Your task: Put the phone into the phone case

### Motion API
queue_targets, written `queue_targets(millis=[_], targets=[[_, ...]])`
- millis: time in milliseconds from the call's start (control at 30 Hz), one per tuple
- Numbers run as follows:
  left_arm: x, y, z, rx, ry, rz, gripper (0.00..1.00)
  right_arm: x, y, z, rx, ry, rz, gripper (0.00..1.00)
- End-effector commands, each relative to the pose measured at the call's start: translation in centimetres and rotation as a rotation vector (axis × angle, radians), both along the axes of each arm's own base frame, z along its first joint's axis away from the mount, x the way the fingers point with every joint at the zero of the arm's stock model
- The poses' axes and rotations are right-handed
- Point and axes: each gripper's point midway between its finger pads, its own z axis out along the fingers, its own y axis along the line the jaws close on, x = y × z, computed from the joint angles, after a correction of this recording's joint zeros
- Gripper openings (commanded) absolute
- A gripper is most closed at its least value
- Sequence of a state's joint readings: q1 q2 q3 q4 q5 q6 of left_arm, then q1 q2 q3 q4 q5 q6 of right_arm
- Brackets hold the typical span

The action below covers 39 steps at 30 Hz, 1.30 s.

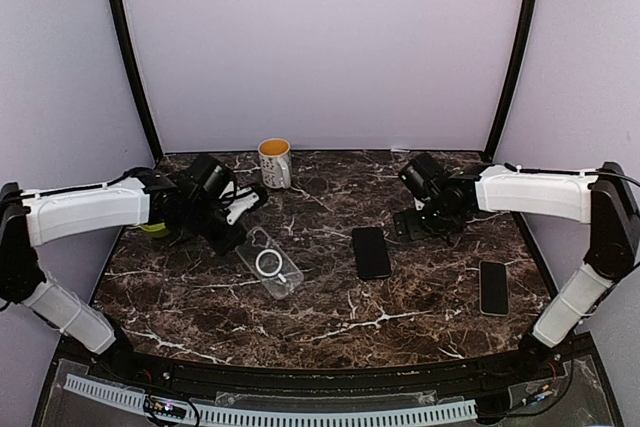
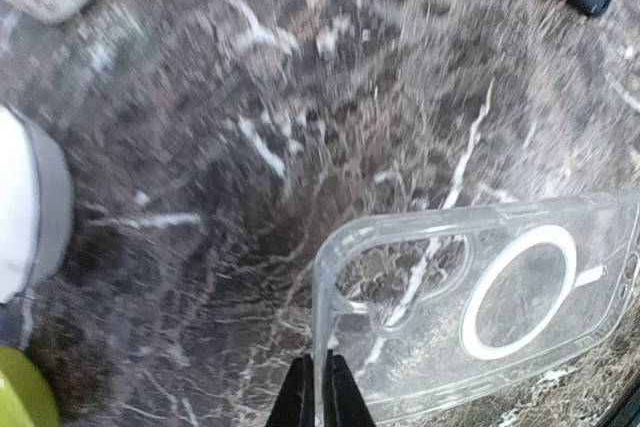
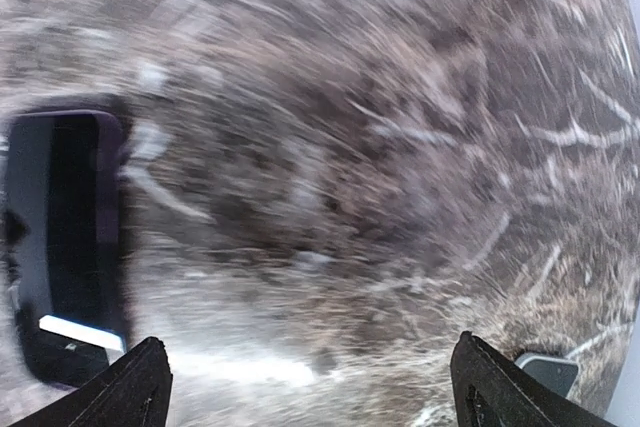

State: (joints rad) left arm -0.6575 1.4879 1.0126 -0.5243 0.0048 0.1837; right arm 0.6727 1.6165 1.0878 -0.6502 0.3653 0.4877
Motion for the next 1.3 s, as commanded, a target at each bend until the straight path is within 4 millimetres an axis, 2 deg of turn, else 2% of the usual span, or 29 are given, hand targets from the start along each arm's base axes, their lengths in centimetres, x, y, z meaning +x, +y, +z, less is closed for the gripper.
queue_targets(millis=[0, 67, 133, 200, 267, 333, 467, 533, 700, 867, 967, 1000, 1033, 1067, 1100, 1133, 1267], targets=[[1.5, -1.7, 8.0, -0.080, -0.317, -0.077, 0.00, -0.1, 8.7, 7.7, 0.228, -0.139, 0.276, 0.99], [1.3, -2.5, 10.3, -0.100, -0.396, -0.115, 0.00, -1.3, 13.6, 11.4, 0.389, -0.193, 0.441, 0.99], [1.1, -3.4, 12.9, -0.105, -0.476, -0.158, 0.00, -3.4, 18.0, 15.1, 0.545, -0.224, 0.599, 0.99], [0.9, -3.9, 14.8, -0.099, -0.539, -0.190, 0.00, -4.8, 21.3, 18.7, 0.671, -0.267, 0.713, 0.98], [0.8, -4.3, 16.3, -0.104, -0.584, -0.214, 0.00, -6.3, 24.0, 20.6, 0.753, -0.279, 0.809, 0.97], [0.6, -4.7, 17.3, -0.110, -0.611, -0.233, 0.00, -7.1, 25.9, 21.0, 0.784, -0.275, 0.859, 0.97], [0.1, -5.4, 17.7, -0.101, -0.634, -0.272, 0.00, -8.1, 28.4, 19.1, 0.773, -0.202, 0.912, 0.91], [-0.1, -5.7, 17.5, -0.087, -0.641, -0.291, 0.00, -8.4, 29.0, 18.0, 0.760, -0.173, 0.924, 0.83], [-0.1, -6.1, 17.5, -0.078, -0.650, -0.294, 0.00, -8.0, 29.0, 16.0, 0.697, -0.137, 0.897, 0.55], [-0.4, -6.3, 17.4, -0.099, -0.641, -0.296, 0.00, -7.8, 28.3, 15.4, 0.700, -0.145, 0.848, 0.00], [-0.5, -6.4, 17.2, -0.110, -0.619, -0.293, 0.01, -6.7, 26.9, 14.2, 0.670, -0.122, 0.747, 0.00], [-0.5, -6.6, 17.1, -0.121, -0.602, -0.282, 0.24, -6.1, 26.0, 13.6, 0.671, -0.093, 0.694, 0.00], [-0.6, -6.5, 16.8, -0.120, -0.583, -0.274, 0.42, -5.8, 25.0, 12.6, 0.685, -0.041, 0.628, 0.00], [-0.6, -6.5, 16.5, -0.128, -0.562, -0.254, 0.79, -5.7, 23.8, 11.0, 0.696, 0.015, 0.571, 0.00], [-0.6, -6.4, 16.1, -0.121, -0.547, -0.246, 0.89, -5.8, 23.2, 10.7, 0.735, 0.047, 0.527, 0.00], [-0.4, -6.2, 15.6, -0.110, -0.537, -0.222, 0.96, -6.6, 22.2, 8.8, 0.752, 0.100, 0.481, 0.00], [0.6, -5.8, 13.6, -0.071, -0.493, -0.178, 0.99, -10.0, 20.2, 5.0, 0.872, 0.242, 0.324, 0.00]])
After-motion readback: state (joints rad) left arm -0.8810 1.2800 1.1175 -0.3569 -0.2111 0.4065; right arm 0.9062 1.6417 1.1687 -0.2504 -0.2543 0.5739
